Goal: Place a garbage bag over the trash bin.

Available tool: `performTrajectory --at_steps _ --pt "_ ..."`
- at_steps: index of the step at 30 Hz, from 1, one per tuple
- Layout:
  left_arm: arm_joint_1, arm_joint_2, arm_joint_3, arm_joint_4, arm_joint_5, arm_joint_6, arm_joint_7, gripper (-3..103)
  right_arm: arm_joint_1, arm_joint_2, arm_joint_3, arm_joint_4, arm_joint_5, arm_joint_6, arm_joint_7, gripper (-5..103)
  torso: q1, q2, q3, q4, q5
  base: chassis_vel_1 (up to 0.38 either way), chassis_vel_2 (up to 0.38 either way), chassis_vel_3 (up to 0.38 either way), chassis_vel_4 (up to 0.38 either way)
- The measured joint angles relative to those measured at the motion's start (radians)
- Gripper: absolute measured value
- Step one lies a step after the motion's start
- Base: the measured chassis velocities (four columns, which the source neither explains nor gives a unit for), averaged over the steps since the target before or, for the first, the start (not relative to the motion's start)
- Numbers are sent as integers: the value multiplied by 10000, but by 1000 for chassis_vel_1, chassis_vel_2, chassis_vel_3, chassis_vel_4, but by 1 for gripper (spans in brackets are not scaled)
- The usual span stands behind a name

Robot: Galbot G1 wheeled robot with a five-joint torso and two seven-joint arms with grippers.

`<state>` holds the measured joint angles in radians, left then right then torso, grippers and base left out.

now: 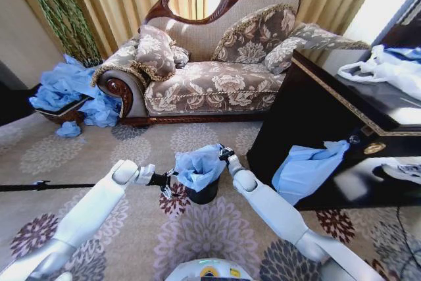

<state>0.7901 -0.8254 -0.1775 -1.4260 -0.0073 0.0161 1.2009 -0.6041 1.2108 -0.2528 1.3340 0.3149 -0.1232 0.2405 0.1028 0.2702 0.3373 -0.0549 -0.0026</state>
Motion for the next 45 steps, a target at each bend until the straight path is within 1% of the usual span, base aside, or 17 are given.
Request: performTrajectory --at_steps 9,14,16,21,24,27,28,30,35,36,37,38,39,40,43,44,45 --pt "-159 -468 72 1503 515 -604 81 100 -51 35 7 -36 0 4 51 0 2 0 1 -1 -1 0 0 0 0" --pt "-151 -665 77 1836 712 -769 73 100 -82 11 18 -36 -1 6 78 0 1 0 2 -1 -1 0 0 0 0" --pt "-149 -794 57 2067 906 -994 4 100 -99 3 41 -31 0 7 130 0 2 0 2 0 -2 0 0 0 0" --pt "81 -807 -277 1845 795 -1097 -126 100 -112 -33 73 27 16 7 192 0 2 0 1 -2 0 0 0 0 0" --pt "445 -729 -769 1510 467 -1199 -260 100 -137 -72 82 128 39 7 240 0 2 0 1 -2 -2 0 0 0 0" --pt "1281 -495 -1610 820 -472 -1225 -595 100 -182 -98 100 226 72 7 269 0 1 0 0 2 0 0 0 0 0" --pt "1281 -495 -1610 820 -472 -1225 -595 100 -182 -98 100 226 72 7 269 0 1 0 0 2 0 0 0 0 0" --pt "2028 -359 -2304 264 -1282 -1187 -826 100 -217 -101 129 266 92 7 269 0 1 0 0 1 0 0 0 0 0" --pt "2720 -353 -3103 -156 -1934 -1129 -878 100 -249 -115 107 351 148 0 269 0 0 0 0 2 -1 0 0 0 0" --pt "2993 -370 -3467 -398 -2316 -995 -906 100 -259 -130 72 372 165 -8 267 0 0 0 -1 3 -2 0 0 0 0" --pt "3235 -375 -3729 -698 -2799 -607 -1116 100 -268 -139 49 371 165 -8 248 0 0 0 -1 1 0 0 0 0 0" --pt "3433 -375 -3837 -976 -3189 -143 -1544 100 -269 -137 39 372 161 -8 238 0 0 0 -1 0 0 0 0 0 0" --pt "3433 -375 -3837 -976 -3189 -143 -1544 100 -269 -137 39 372 161 -8 238 0 0 0 -1 0 0 0 0 0 0" --pt "3727 -372 -3889 -1409 -3834 600 -2303 100 -269 -126 26 370 155 -9 236 0 0 0 -1 -1 -1 0 0 0 0" --pt "4306 -453 -3863 -2373 -5273 1929 -4236 100 -258 -70 -25 368 145 -8 224 0 0 0 -1 0 2 0 0 0 0" --pt "4618 -593 -3768 -2874 -5852 2457 -5415 100 -245 -41 -36 365 142 -9 223 0 0 0 -1 0 1 0 0 0 0" --pt "4618 -593 -3768 -2874 -5852 2457 -5415 100 -245 -41 -36 365 142 -9 223 0 0 0 -1 0 1 0 0 0 0"
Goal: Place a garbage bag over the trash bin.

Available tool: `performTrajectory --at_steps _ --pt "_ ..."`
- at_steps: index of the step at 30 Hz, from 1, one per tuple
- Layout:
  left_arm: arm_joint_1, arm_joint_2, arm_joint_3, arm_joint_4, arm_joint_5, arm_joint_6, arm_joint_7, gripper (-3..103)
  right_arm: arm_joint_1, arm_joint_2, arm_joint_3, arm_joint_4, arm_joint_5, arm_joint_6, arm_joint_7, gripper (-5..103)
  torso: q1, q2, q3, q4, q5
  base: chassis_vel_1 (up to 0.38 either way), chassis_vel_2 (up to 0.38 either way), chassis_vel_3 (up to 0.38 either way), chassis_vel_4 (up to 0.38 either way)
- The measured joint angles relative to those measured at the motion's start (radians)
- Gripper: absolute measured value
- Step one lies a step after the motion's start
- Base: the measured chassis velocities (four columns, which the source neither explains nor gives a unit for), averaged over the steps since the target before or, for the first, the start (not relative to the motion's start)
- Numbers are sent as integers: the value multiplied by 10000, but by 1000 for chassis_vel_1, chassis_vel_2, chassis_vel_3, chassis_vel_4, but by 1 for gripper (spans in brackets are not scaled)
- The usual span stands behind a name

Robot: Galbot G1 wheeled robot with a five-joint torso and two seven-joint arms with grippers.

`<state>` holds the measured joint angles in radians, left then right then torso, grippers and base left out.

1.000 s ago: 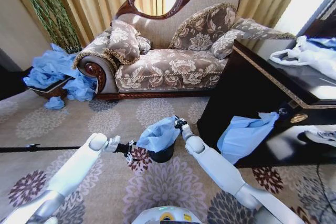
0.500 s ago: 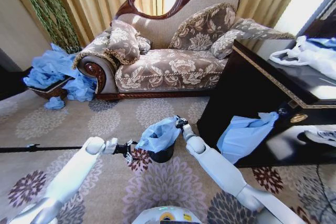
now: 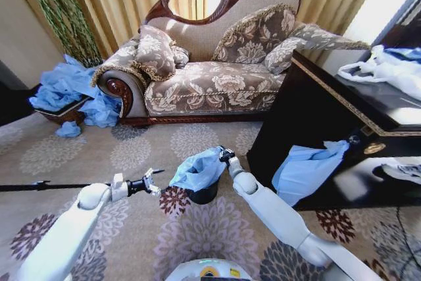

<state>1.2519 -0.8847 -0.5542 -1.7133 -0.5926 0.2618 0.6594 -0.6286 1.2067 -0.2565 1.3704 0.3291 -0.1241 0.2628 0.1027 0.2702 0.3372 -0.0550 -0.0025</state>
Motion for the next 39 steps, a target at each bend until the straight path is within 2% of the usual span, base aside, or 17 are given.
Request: performTrajectory --at_steps 2,3,7,8,10,11,16,20,21,25,26,27,29,31,33,34,39 --pt "431 -224 342 -789 -925 864 -2240 100 11 11 0 -12 -23 0 -17 0 0 0 0 3 0 0 0 0 0" --pt "431 -224 342 -789 -925 864 -2240 100 11 11 0 -12 -23 0 -17 0 0 0 0 3 0 0 0 0 0" --pt "329 -776 1170 -1314 -2370 1538 -5866 100 -64 -74 19 -33 -95 26 -98 0 0 0 2 3 -2 0 0 0 0" --pt "329 -776 1170 -1314 -2370 1538 -5866 100 -64 -74 19 -33 -95 26 -98 0 0 0 2 3 -2 0 0 0 0" --pt "-144 -1123 1614 -1448 -2971 1735 -7340 100 -120 -111 22 -33 -121 33 -108 0 0 0 1 -1 1 0 0 0 0" --pt "-432 -1282 1800 -1448 -3013 1744 -7678 100 -138 -117 23 -33 -151 35 -112 0 1 0 2 -3 -2 0 0 0 0" --pt "-891 -1351 2043 -1444 -2414 1749 -7344 100 -143 -119 13 -34 -195 38 -115 0 1 0 2 2 0 0 0 0 0" --pt "-1556 -1179 2281 -1042 -1164 1662 -6726 100 -146 -105 22 -86 -231 51 -115 0 1 0 2 0 0 0 0 0 0" --pt "-1556 -1179 2281 -1042 -1164 1662 -6726 100 -146 -105 22 -86 -231 51 -115 0 1 0 2 0 0 0 0 0 0" --pt "-2001 -1083 2409 -346 -209 1437 -5671 100 -186 -105 34 -96 -256 64 -117 0 1 0 2 0 0 0 0 0 0" --pt "-2043 -1083 2416 -133 174 1246 -5156 100 -191 -102 35 -104 -257 66 -117 0 1 0 2 -1 -1 0 0 0 0" --pt "-2043 -1083 2416 -133 174 1246 -5156 100 -191 -102 35 -104 -257 66 -117 0 1 0 2 -1 -1 0 0 0 0" --pt "-2027 -1076 2377 128 932 921 -3875 100 -199 -110 38 -117 -258 66 -117 0 1 0 2 2 -3 0 0 0 0" --pt "-1985 -1055 2338 128 1045 884 -3561 100 -204 -131 43 -121 -258 66 -117 0 1 0 2 1 -2 0 0 0 0" --pt "-1877 -982 2257 104 1275 855 -2966 100 -223 -173 60 -136 -264 69 -132 0 1 -1 2 0 -3 0 0 0 0" --pt "-1840 -929 2225 101 1405 914 -2794 100 -236 -176 82 -148 -274 74 -138 0 1 -2 2 0 -1 0 0 0 0" --pt "-1896 -931 2220 300 1456 1026 -2848 100 -251 -169 98 -155 -279 76 -139 0 1 -2 2 1 -2 0 0 0 0"
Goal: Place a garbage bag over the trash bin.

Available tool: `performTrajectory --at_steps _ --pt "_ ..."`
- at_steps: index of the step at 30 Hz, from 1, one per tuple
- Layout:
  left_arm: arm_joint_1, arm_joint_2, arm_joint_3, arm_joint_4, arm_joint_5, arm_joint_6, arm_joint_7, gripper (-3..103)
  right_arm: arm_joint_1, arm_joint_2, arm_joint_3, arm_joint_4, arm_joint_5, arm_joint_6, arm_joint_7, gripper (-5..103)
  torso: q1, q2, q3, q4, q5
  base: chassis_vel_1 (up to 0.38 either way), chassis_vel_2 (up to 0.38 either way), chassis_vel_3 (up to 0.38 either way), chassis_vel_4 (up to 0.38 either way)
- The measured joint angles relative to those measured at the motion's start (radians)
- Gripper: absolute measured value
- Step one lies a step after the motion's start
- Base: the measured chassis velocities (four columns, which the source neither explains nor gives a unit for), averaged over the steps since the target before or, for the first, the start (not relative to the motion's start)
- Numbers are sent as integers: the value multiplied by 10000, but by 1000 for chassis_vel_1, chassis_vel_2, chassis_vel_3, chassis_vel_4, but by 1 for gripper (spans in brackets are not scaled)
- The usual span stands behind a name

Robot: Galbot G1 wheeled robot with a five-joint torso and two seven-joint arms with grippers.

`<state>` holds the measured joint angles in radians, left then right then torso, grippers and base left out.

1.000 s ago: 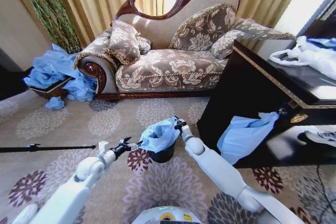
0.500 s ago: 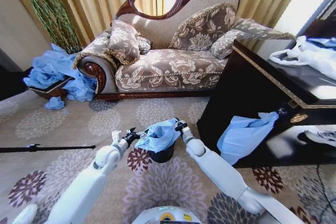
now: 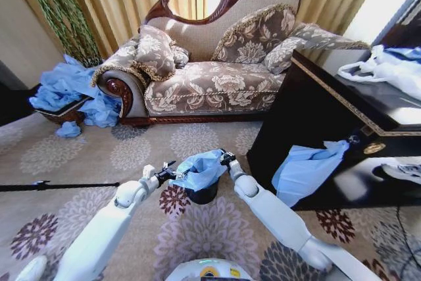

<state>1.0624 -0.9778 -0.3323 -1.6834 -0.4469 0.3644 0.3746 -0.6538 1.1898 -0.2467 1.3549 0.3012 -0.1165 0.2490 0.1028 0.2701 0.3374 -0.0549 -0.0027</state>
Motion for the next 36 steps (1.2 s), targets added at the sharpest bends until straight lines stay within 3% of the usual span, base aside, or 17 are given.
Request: performTrajectory --at_steps 17,28,36 --pt "-170 -281 -22 806 44 -28 -237 100 -23 -123 14 56 10 32 17 0 0 0 0 -1 0 0 0 0 0" --pt "944 -176 -400 -121 -57 29 -109 100 26 -16 23 -13 16 37 34 0 -1 1 -1 2 1 0 0 0 0" --pt "526 -512 -136 153 -67 102 -215 100 5 -9 16 -33 16 36 70 0 0 1 -1 -4 0 0 0 0 0"
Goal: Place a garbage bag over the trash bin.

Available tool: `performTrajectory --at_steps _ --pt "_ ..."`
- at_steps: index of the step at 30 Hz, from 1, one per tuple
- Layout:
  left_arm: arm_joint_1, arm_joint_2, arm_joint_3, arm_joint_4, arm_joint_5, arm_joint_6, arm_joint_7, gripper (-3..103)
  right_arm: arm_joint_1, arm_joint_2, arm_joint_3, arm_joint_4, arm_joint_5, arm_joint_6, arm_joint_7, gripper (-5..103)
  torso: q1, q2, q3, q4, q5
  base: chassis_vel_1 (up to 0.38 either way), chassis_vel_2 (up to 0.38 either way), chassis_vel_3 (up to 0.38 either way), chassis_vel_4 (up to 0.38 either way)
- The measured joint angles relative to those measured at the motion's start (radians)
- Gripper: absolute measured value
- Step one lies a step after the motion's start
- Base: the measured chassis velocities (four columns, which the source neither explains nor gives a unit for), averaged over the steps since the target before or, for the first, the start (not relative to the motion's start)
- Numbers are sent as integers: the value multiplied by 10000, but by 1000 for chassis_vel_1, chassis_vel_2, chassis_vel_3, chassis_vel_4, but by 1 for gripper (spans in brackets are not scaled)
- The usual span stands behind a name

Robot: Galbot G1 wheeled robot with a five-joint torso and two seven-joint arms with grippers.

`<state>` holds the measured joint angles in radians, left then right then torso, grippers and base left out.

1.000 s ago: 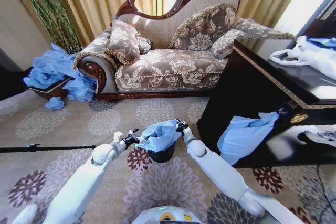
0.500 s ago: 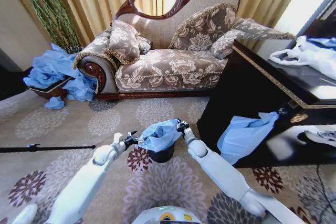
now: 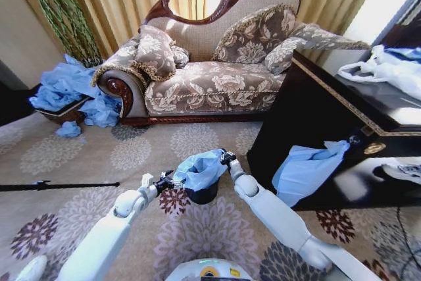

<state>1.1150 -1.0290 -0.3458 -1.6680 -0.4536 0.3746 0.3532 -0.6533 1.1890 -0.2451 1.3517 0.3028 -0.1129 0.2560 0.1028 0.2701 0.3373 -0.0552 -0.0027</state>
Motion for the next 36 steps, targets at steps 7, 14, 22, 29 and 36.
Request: performTrajectory --at_steps 7,14,22,29,36 --pt "300 13 7 -142 41 38 44 91 -7 -34 47 13 9 -1 25 0 0 0 0 4 0 0 0 0 0" --pt "629 -16 -19 -252 248 -142 38 70 -128 54 129 -9 -18 -1 26 0 0 1 0 3 0 0 0 0 0" --pt "1006 -91 -154 -403 373 -307 30 32 -209 51 189 -10 -48 12 17 0 0 1 0 4 0 0 0 0 0" --pt "1210 -114 -246 -543 413 -475 46 11 -155 28 198 -6 -37 18 16 0 0 1 0 3 0 0 0 0 0" --pt "1246 -117 -289 -580 331 -1215 232 0 -166 9 226 141 -23 27 66 0 0 1 0 3 0 0 0 0 0"
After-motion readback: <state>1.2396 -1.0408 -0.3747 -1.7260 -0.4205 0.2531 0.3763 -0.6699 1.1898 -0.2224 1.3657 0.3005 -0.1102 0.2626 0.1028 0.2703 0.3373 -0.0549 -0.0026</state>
